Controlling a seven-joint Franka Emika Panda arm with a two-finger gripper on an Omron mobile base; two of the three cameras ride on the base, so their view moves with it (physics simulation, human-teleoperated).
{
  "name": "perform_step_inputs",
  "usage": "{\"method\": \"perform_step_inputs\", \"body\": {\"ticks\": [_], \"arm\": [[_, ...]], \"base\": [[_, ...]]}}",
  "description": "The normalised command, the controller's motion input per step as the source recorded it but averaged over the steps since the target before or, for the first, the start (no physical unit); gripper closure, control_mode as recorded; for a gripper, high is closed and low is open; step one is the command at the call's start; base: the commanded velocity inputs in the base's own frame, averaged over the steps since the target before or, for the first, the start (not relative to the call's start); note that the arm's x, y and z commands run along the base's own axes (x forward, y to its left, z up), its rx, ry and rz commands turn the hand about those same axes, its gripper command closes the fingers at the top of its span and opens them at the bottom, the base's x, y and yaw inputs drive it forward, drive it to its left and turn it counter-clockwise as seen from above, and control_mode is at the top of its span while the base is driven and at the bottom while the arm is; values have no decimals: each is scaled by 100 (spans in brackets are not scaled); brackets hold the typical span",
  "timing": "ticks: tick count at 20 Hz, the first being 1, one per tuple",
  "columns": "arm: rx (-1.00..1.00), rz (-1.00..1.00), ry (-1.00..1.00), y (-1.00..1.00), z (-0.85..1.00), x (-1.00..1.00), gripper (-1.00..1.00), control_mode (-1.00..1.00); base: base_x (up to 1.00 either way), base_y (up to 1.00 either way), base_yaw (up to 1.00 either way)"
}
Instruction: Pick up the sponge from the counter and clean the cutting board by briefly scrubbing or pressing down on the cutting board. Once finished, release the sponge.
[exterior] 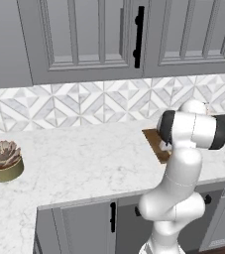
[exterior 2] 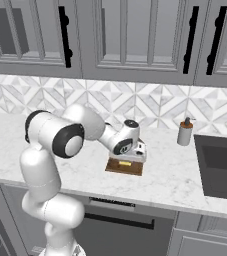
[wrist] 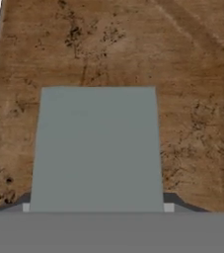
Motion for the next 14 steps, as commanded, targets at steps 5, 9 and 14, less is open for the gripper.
{"method": "perform_step_inputs", "body": {"ticks": [5, 9, 14], "arm": [[0, 0, -5, 16, -8, 18, 100, -100], [0, 0, -16, 15, -6, 44, 100, -100], [1, 0, -24, 10, -4, 42, 100, -100]], "base": [[0, 0, 0], [0, 0, 0], [0, 0, 0]]}}
